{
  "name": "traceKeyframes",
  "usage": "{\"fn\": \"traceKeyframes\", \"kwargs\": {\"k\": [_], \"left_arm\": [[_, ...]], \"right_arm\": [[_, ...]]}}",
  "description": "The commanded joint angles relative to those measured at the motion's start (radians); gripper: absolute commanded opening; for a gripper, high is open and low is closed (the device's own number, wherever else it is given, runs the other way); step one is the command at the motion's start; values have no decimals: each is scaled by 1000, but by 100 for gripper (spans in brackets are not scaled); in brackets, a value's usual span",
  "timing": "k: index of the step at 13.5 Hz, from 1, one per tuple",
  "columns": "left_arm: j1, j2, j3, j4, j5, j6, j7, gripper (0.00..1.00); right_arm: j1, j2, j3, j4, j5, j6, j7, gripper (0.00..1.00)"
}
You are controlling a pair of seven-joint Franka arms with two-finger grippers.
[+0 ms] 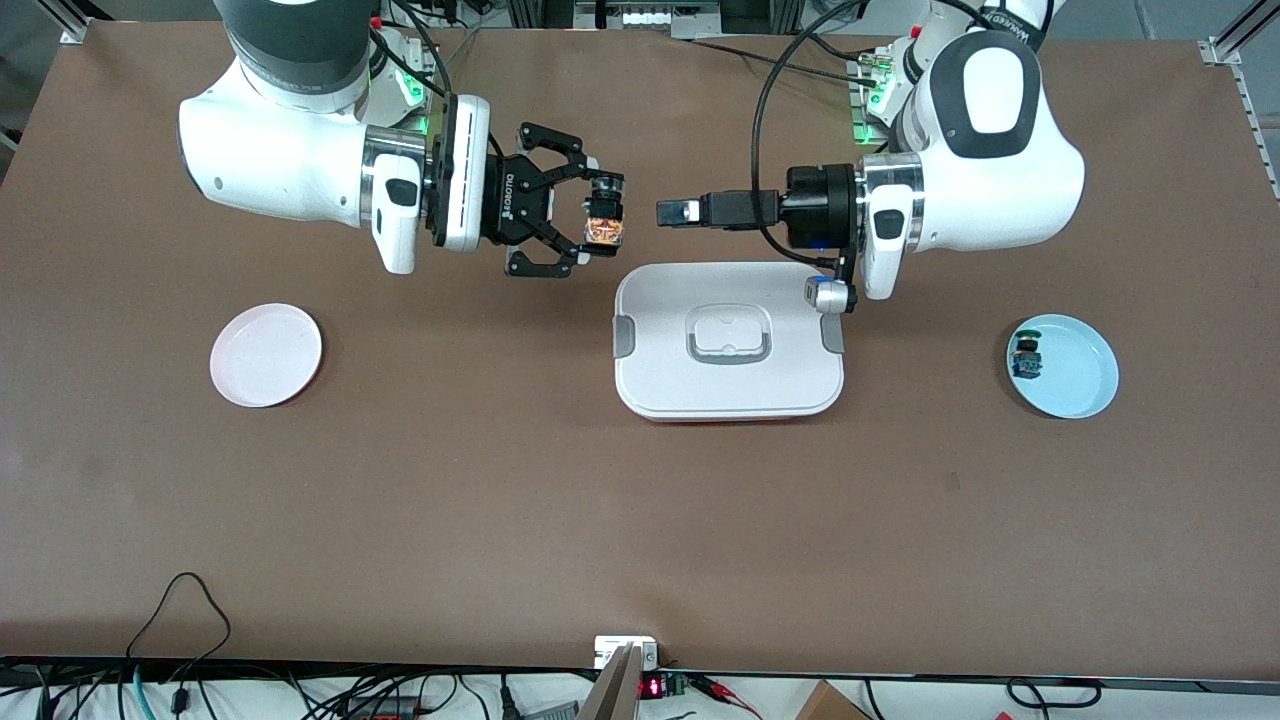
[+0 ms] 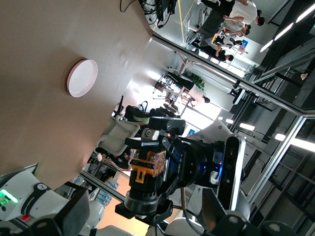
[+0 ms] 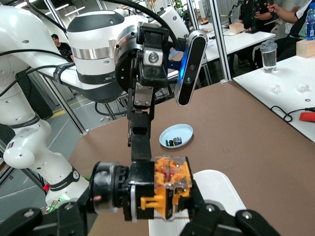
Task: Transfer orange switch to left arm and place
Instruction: 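Bring the switch above the box toward the left gripper, grasp it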
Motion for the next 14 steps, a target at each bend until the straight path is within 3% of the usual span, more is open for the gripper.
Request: {"fn": "traceKeyframes", "kwargs": {"k": [1,2,5,14], "left_arm": [[7,-13,1,-28,-64,17,4,100],[2,-11,1,-25,-67,28,6,100],[-47,-2,0,-22,-139,112,6,100],[-78,-9,-14,7,-133,203,21,97]], "right_arm": [[7,-8,-4,-29,163,14,-120,0],[7,-8,-4,-35,212,12,-148,0],[9,-4,-4,-35,225,15,-178,0],[24,6,-4,-38,302,17,-289,0]]}}
